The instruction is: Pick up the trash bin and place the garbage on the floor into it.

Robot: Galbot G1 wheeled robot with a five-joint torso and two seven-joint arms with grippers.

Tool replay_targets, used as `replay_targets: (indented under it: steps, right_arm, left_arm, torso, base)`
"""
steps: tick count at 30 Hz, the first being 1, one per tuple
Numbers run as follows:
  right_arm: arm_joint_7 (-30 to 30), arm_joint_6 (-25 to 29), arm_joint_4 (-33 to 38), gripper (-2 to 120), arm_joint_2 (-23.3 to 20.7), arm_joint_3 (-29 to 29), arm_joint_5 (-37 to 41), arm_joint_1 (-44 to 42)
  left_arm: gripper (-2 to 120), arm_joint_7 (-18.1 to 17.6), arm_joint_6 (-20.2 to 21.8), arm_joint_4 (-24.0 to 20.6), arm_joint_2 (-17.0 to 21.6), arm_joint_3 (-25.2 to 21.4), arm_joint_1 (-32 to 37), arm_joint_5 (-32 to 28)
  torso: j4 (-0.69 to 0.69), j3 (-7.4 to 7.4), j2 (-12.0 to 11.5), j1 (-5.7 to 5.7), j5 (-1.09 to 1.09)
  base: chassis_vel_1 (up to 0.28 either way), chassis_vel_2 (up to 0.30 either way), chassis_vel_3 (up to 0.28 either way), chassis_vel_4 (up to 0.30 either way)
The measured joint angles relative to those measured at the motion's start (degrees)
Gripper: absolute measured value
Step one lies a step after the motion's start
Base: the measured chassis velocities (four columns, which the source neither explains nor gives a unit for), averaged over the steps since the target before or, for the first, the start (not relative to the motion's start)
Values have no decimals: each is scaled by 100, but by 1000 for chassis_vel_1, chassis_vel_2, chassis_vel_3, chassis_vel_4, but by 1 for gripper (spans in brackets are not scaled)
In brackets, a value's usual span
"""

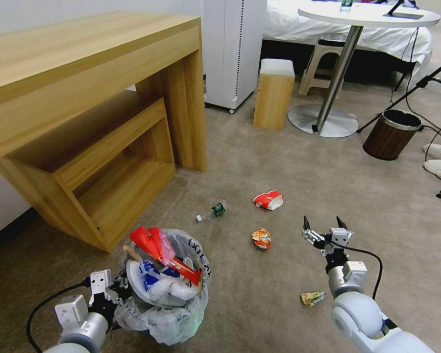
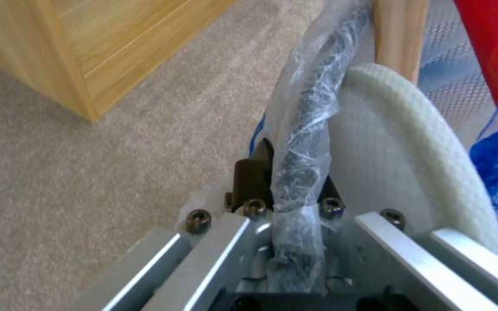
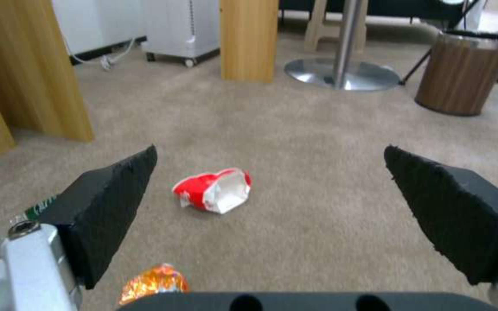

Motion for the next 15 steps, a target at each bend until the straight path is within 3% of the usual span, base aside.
replay_targets:
  steps: [6,15]
  right_arm:
    - [97,-204,33,100,12,27,149,-140]
    - [577,-675,33,100,-10,-338,772,-374]
  left_arm:
    - [0,80,40,150,313,-21,-55,-142]
    - [0,57,-48,265,299,112,-146,-150]
  torso:
    - [1,0,0,0,1]
    - [1,0,0,0,0]
  base:
    - [0,0,0,0]
    - [0,0,0,0]
